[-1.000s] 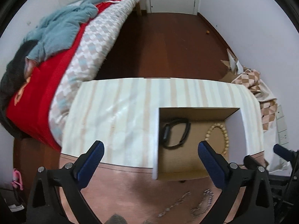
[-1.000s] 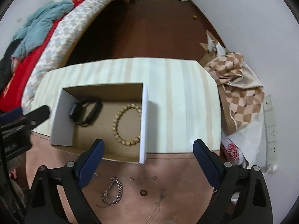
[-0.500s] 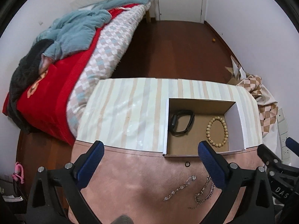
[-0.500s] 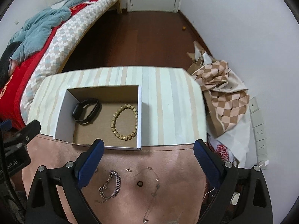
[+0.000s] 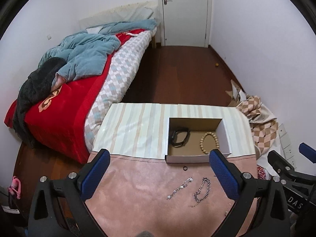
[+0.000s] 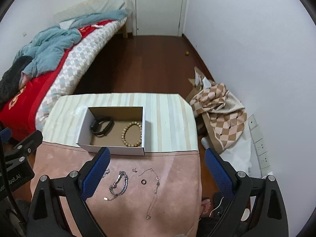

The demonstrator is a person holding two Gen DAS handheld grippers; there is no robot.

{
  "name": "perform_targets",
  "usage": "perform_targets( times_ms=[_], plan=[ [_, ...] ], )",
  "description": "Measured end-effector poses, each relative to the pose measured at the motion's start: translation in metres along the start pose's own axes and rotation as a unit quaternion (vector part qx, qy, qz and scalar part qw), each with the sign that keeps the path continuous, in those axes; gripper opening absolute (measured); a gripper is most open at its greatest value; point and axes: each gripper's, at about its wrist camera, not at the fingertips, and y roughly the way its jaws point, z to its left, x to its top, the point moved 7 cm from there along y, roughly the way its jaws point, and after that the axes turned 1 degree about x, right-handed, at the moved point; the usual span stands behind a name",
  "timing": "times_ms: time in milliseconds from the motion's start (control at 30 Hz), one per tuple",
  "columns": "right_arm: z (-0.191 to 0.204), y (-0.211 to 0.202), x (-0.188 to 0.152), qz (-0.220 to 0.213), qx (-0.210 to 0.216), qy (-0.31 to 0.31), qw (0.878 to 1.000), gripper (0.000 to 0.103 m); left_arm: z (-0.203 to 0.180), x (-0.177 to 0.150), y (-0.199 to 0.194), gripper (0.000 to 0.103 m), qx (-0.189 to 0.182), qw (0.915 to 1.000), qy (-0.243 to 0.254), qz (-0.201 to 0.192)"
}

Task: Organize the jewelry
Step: 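Lift both grippers out of the box back over the jewelry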

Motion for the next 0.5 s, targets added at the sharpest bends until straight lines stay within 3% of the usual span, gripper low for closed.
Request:
perform_targets(
  times_ms=[267,500],
  plan=[
    [-0.002,-0.054,-0.004,-0.042,0.005,0.002,0.999,0.098,0.000,-0.009,-0.034,0.102,-0.010,0.9997,-0.006,-0.020],
    [-0.015,-0.049,-0.027,-0.025,0.035,0.038,0.998,0.098,0.006,-0.036,-0.022,0.102,0.009,0.9998,-0.013,-0.011]
  ],
)
